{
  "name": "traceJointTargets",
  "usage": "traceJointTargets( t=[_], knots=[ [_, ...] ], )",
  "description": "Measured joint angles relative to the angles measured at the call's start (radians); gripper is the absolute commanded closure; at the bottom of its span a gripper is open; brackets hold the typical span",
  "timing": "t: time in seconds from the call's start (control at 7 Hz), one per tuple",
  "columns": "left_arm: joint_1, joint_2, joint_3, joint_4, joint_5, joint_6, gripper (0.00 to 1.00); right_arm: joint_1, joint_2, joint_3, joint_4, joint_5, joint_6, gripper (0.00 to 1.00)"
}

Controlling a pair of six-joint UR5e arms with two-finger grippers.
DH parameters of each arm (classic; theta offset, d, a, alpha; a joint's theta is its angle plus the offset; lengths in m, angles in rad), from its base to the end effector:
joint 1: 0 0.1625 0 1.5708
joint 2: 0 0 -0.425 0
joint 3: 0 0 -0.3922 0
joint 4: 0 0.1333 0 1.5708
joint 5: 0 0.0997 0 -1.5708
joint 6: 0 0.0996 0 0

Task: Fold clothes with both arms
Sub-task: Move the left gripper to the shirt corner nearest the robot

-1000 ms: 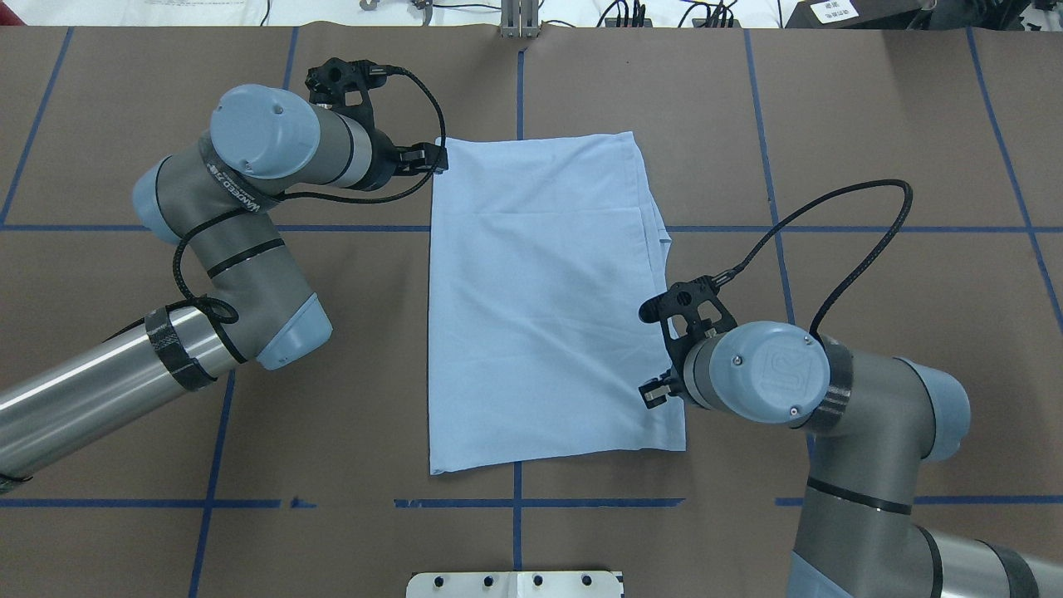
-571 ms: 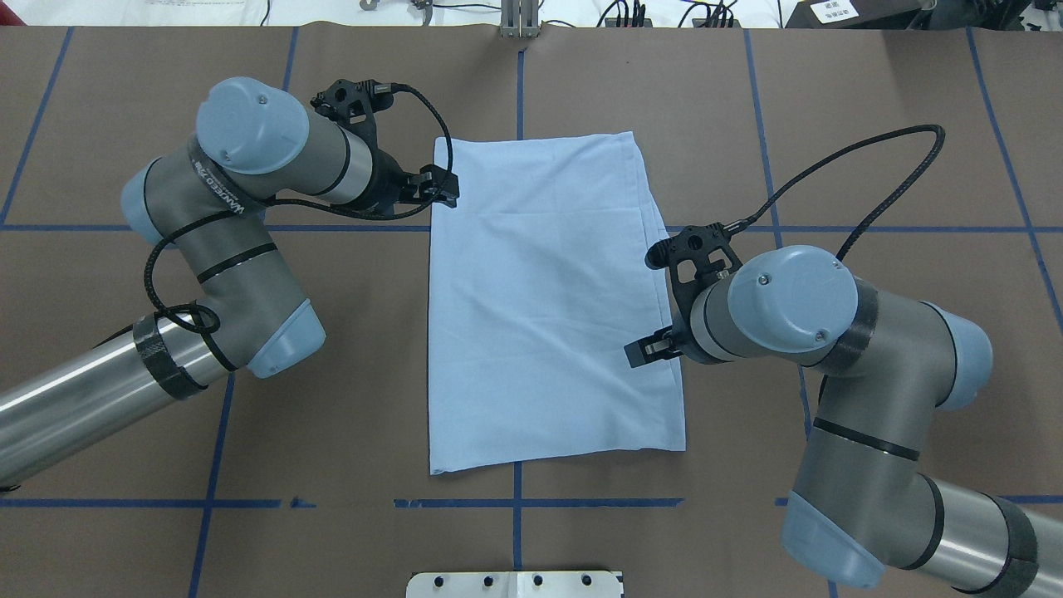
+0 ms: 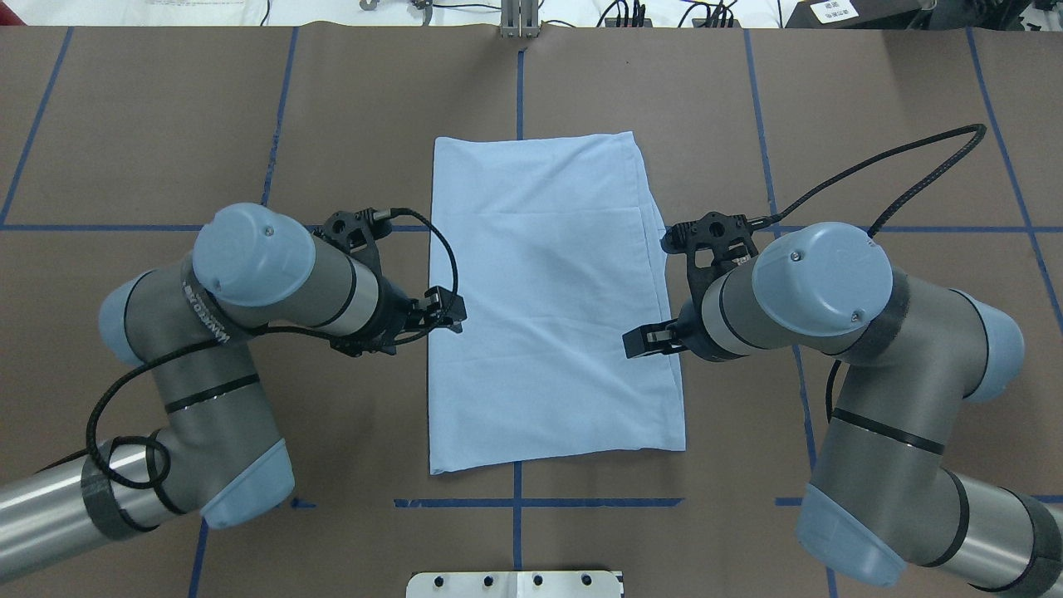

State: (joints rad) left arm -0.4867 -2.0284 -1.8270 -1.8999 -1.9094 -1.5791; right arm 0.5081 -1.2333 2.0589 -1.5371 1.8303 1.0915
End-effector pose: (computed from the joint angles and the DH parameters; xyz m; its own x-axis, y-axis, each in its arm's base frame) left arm 0.4972 -0.3765 0.2482 0.4437 -0.2436 -0.8625 0.1912 0.9659 -0.1745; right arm -0.4235 -0.3591 0.2626 0.6448 -0.1511 0.7493 -0.0035 0.9797 0.2006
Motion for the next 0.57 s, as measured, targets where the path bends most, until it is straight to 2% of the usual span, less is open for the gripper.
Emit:
traceJointTargets(
  t=[0.29,0.57],
  knots=[
    [0.101,0.023,-0.063,0.096,0.081,-0.122,0.01,0.000,-0.006,0.014,0.001,0.024,0.055,0.00],
    [0.168,0.020,-0.079,0.158,0.131,-0.212,0.02,0.000,-0.008,0.015,0.003,0.027,0.077,0.00]
  ],
)
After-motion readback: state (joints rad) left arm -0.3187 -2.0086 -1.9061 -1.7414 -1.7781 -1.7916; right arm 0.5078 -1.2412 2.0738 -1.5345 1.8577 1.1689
